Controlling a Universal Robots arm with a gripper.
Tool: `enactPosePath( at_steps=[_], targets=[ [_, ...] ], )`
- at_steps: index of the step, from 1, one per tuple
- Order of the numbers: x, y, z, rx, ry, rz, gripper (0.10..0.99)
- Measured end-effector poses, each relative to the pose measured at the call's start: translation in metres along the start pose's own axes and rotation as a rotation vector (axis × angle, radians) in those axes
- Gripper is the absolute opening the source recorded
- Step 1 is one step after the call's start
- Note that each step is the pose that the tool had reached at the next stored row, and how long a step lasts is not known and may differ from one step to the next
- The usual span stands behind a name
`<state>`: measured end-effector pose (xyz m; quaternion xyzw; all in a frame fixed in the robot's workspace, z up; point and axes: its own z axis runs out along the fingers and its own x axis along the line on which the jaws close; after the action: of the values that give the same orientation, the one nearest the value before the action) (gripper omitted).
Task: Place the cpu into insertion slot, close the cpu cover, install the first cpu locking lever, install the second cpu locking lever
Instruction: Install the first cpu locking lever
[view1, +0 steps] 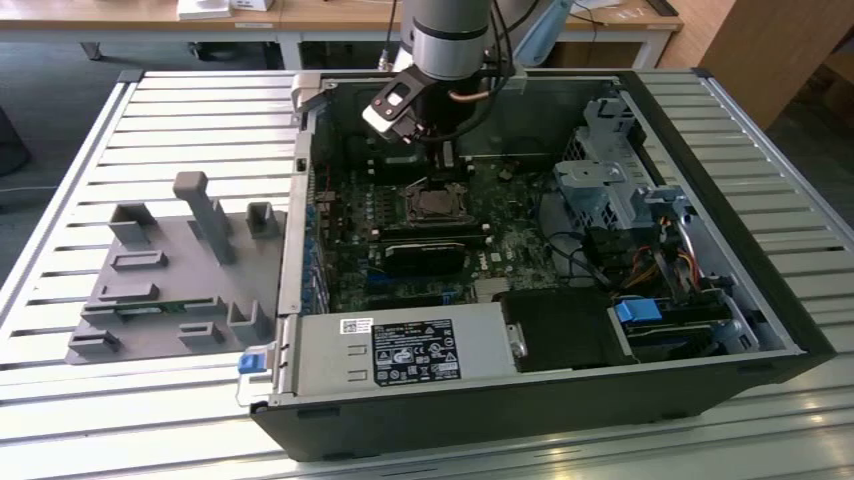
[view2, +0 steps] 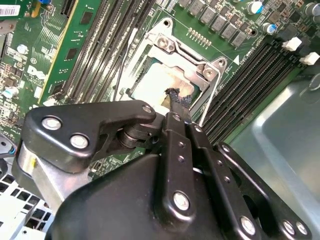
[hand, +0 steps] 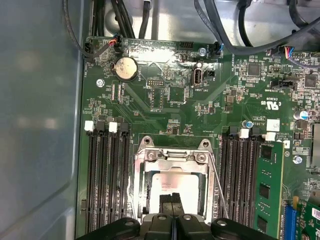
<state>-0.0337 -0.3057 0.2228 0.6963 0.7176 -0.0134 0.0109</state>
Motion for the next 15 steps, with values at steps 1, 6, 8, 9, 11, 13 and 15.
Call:
enactPosePath(
  at_steps=[1,6,8,9,11,13,15],
  targets=[
    [-0.0001,-0.0001,-0.0004,0.0,-0.0003,0.0,0.106],
    [-0.0001,-0.0001,-0.003,0.0,-0.0003,0.0,0.106],
    [-0.0002,-0.0001,-0.0042,0.0,-0.0005,0.0,0.106],
    [-0.0002,-0.0001,-0.005,0.0,-0.0007,0.0,0.106],
    [-0.0003,-0.0001,-0.0062,0.0,-0.001,0.0,0.106],
    [-0.0003,-0.0001,-0.0074,0.0,-0.0009,0.0,0.106],
    [-0.0003,-0.0001,-0.0088,0.0,-0.0009,0.0,0.106]
  ],
)
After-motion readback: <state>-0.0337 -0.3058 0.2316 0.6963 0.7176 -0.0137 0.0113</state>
